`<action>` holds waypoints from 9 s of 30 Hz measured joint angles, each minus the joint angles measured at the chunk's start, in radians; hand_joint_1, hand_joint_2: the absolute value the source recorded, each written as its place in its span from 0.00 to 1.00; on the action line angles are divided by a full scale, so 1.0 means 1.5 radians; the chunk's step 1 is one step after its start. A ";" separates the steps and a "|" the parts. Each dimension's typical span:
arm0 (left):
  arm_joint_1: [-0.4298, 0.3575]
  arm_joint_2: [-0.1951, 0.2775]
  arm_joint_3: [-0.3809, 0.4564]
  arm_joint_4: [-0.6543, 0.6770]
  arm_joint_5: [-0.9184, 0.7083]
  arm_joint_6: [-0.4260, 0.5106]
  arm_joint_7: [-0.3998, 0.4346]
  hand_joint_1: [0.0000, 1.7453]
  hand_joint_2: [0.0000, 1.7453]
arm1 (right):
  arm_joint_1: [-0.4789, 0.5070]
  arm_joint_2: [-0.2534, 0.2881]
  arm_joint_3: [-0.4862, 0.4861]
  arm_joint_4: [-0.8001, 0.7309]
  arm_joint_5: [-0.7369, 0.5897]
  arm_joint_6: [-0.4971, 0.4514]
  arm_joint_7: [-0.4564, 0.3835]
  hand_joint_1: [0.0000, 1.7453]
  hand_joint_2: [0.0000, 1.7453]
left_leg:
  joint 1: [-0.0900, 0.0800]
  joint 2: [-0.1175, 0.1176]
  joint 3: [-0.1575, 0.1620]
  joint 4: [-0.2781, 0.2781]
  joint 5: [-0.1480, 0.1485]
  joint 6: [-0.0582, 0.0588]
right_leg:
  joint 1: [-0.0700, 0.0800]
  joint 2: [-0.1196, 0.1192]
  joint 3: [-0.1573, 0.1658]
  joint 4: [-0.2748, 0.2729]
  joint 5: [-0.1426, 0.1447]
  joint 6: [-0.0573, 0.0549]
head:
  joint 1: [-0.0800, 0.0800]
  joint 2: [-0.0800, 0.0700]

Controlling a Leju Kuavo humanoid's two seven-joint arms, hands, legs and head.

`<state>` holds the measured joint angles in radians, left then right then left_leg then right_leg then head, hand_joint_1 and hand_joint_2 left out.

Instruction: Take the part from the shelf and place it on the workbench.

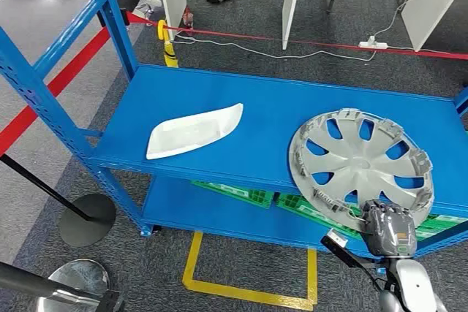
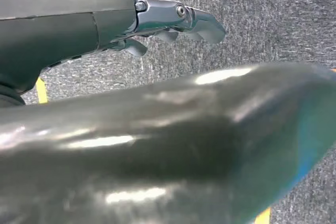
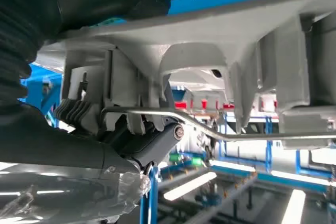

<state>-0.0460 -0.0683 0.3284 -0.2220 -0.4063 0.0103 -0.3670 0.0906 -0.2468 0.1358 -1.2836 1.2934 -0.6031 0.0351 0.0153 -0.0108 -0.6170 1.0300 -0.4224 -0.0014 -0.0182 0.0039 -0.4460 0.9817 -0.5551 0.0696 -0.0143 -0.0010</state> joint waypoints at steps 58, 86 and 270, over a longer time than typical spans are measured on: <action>-0.008 -0.022 0.051 -0.001 -0.060 0.146 -0.071 0.00 1.00 | 0.127 0.208 -0.020 -0.463 0.133 -0.047 -0.098 1.00 1.00 | -0.003 0.000 0.000 -0.001 0.000 0.000 | -0.002 0.000 -0.001 0.000 0.000 0.000 | 0.000 0.000; -0.014 -0.023 0.058 -0.001 -0.121 0.176 -0.048 0.00 1.00 | 0.150 0.370 -0.206 -0.442 0.038 -0.047 -0.487 1.00 1.00 | 0.000 0.000 -0.045 0.086 -0.061 -0.025 | -0.003 0.004 -0.070 0.035 0.049 -0.035 | 0.000 0.000; -0.040 -0.049 0.033 -0.003 -0.276 0.148 0.054 0.00 1.00 | 0.323 0.399 -0.300 -0.662 0.033 -0.047 -0.336 1.00 1.00 | -0.011 0.014 0.003 0.097 -0.102 -0.020 | 0.009 0.003 -0.091 0.022 0.079 -0.044 | 0.024 0.000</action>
<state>-0.1067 -0.1419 0.3778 -0.2262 -0.8206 0.2320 -0.2852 0.5745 0.3516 -0.3148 -2.2766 1.3435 -0.6733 -0.4696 -0.0005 0.0108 -0.6121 1.1758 -0.5756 -0.0315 -0.0047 0.0087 -0.5818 1.0143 -0.4363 0.0033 0.0216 -0.0008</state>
